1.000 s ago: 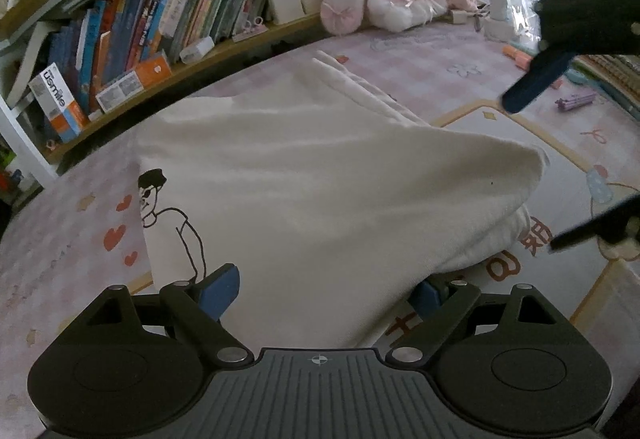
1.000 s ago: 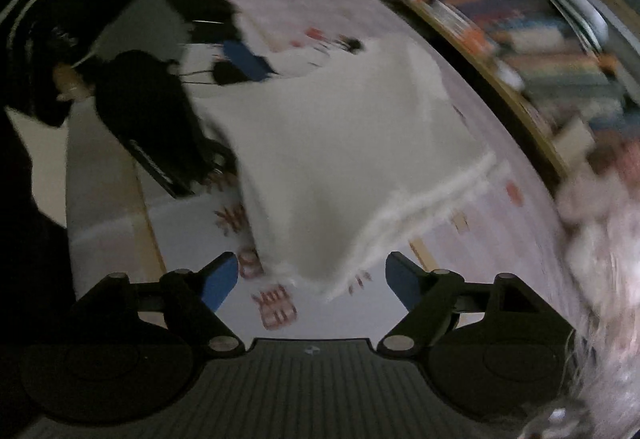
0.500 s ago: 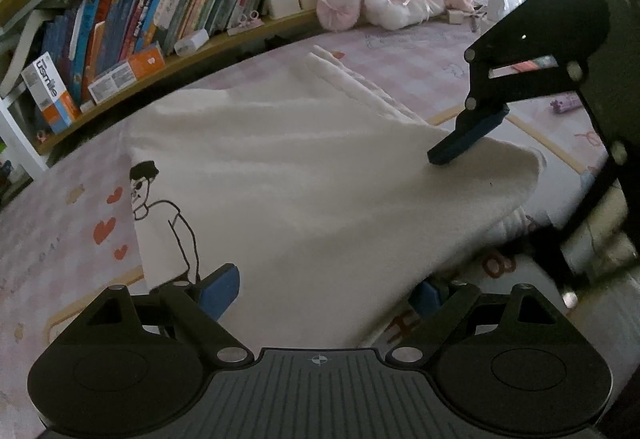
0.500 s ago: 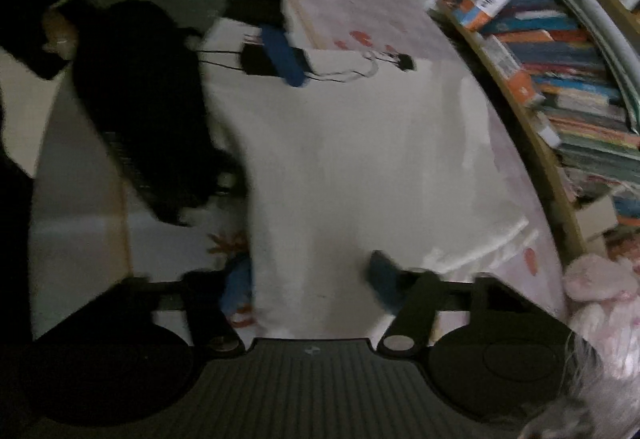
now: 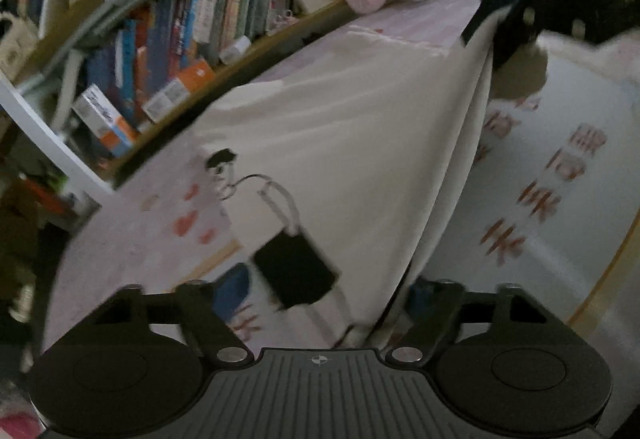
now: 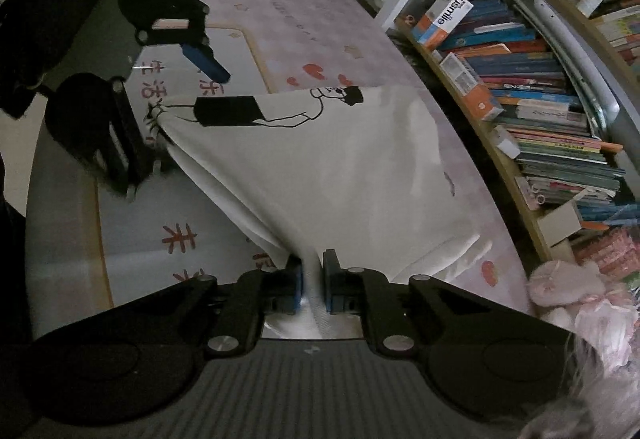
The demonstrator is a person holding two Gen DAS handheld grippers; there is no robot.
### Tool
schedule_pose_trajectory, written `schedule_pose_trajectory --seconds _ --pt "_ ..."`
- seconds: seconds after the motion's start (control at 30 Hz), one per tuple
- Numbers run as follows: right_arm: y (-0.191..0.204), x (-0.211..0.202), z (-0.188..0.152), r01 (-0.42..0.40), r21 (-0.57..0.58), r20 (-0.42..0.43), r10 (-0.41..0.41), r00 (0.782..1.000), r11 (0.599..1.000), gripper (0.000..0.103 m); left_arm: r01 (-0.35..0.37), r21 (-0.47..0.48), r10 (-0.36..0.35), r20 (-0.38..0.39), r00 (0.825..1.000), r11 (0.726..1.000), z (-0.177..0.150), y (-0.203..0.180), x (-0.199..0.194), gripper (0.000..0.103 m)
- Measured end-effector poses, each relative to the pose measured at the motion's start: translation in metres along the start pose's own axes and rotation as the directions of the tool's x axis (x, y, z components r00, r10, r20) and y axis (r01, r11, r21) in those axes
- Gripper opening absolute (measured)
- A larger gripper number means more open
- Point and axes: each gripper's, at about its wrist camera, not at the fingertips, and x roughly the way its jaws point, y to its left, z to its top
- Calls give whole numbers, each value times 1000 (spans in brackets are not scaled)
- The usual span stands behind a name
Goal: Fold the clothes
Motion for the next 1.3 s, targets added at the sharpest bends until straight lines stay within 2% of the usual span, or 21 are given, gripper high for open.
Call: schedule_pose_trajectory --seconds 0.03,0.07,0.13,0.23,0.3,0.37,0.53,0.6,0.77,0.83,1.0,1.07,1.13,1.3 --pt "1 0 -1 0 2 -5 0 1000 1000 10 -3 14 3 5 1000 1000 -3 1 0 48" --pt "3 1 -2 1 3 -12 -1 1000 1000 10 -1 29 0 15 1000 1000 -5 1 -1 44" --pt "7 3 -4 2 4 -25 -2 1000 1000 10 4 69 -7 43 999 998 -6 -2 -4 29" --pt "15 7 -8 17 -2 -48 -18 999 1000 10 9 136 -19 71 997 991 -6 -8 -6 18" --pt "21 12 -11 43 -5 -63 -44 997 999 16 18 161 -30 72 997 987 -6 -9 -4 17" --pt "29 16 -15 74 -16 -79 -75 994 997 36 27 183 -41 70 997 983 -6 -9 -2 17" --pt "51 27 -23 137 -91 -124 -148 981 986 37 64 205 -80 71 994 977 -7 -5 -3 16" --pt "59 30 -26 157 -133 -137 -175 975 979 35 82 211 -100 75 992 974 -7 -2 -2 17" --pt "72 36 -27 196 -187 -153 -226 962 963 14 89 269 -119 101 988 959 -12 -2 1 20" --pt "74 37 -26 218 -190 -158 -249 956 957 11 79 300 -117 111 987 951 -16 -5 1 23" --pt "70 29 -18 255 -174 -156 -282 947 951 9 50 354 -106 143 984 934 -24 -10 -1 25" --pt "70 28 -16 261 -187 -159 -291 943 947 9 33 367 -97 157 983 929 -26 -12 -2 29" --pt "70 28 -15 263 -199 -167 -297 940 944 9 6 373 -76 174 982 928 -27 -13 -3 39" --pt "71 27 -12 271 -197 -172 -306 936 942 9 4 370 -79 186 979 929 -29 -10 -5 43"
